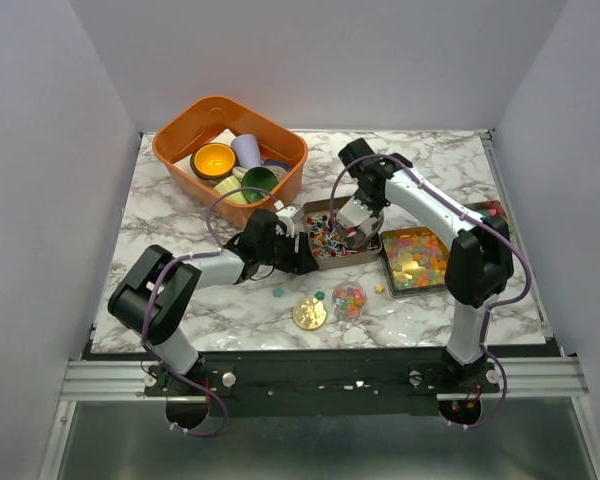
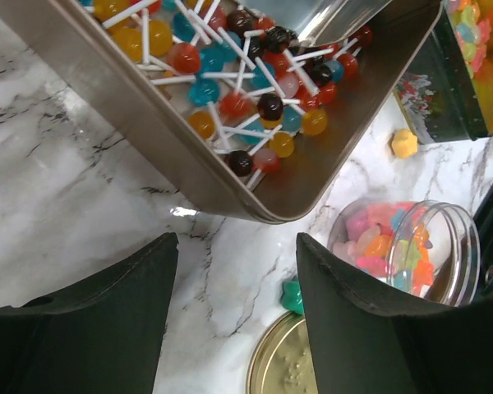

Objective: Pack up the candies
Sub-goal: Scoop the fake candies from the storage box, then place the fake candies in the packing bottle.

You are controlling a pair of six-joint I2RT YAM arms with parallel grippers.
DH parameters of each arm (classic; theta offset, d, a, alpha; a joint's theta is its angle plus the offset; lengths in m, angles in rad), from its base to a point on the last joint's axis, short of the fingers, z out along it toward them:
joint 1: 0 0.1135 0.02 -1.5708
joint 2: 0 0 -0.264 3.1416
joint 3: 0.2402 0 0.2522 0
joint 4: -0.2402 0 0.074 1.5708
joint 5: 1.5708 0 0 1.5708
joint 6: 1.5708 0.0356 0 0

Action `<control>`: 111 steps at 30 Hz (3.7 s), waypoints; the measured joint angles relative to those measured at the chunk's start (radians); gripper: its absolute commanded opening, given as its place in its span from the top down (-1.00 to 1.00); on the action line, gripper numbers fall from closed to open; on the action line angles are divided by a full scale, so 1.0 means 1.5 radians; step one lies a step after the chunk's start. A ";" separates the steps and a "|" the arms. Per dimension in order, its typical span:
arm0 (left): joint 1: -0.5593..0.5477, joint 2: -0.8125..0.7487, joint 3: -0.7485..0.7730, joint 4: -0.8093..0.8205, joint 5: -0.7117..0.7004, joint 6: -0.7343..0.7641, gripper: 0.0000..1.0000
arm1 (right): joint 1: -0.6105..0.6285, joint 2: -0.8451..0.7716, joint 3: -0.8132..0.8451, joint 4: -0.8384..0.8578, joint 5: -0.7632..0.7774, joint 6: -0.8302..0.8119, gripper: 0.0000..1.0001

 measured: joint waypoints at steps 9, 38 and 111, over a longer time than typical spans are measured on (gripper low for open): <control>-0.001 0.027 0.015 0.025 0.024 -0.025 -0.32 | 0.011 0.040 0.067 -0.082 -0.026 0.146 0.99; 0.005 0.049 0.060 -0.003 0.045 -0.027 -0.29 | 0.048 0.062 0.025 -0.100 -0.120 0.474 0.99; 0.189 -0.210 0.168 -0.340 0.092 0.208 -0.45 | -0.082 -0.276 -0.376 0.263 -0.453 0.729 0.99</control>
